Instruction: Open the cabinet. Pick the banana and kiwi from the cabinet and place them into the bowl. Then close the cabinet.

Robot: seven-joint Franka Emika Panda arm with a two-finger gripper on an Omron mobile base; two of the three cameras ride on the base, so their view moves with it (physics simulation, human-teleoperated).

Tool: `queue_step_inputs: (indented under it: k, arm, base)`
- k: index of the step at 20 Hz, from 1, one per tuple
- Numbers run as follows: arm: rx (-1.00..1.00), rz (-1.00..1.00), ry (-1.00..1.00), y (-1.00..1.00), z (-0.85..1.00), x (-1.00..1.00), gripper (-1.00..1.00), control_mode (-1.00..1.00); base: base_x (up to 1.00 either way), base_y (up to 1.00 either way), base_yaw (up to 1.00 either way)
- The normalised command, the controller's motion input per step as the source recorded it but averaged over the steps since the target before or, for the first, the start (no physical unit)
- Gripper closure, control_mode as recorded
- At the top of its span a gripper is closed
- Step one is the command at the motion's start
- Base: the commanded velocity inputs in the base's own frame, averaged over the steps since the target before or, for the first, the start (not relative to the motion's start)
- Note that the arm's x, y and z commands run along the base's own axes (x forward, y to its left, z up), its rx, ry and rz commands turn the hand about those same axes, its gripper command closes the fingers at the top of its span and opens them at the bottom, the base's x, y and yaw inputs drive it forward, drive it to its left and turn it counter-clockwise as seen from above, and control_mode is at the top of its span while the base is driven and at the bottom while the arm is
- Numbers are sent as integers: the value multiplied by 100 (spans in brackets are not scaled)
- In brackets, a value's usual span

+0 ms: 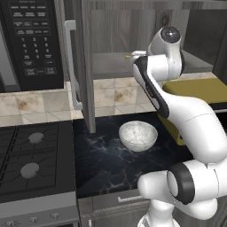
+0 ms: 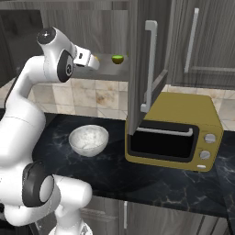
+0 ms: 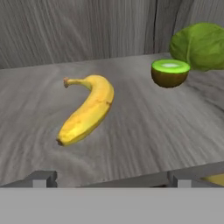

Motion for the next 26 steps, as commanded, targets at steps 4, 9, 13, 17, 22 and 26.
queue_step_inputs:
  k: [4,9,13,17,22,26]
  arm:
    - [0,-1,0,5,0,23,-100,-100]
    - [0,-1,0,1,0,20,-100,-100]
    - [0,-1,0,4,0,25,-100,-100]
    - [0,-1,0,8,0,25,-100,-100]
    - [0,-1,0,8,0,23,-100,-100]
    - [0,-2,0,1,0,24,-100,-100]
  base:
    - [0,0,0]
    - [0,0,0]
    - [0,0,0]
    - [0,0,0]
    - [0,0,0]
    - [0,0,0]
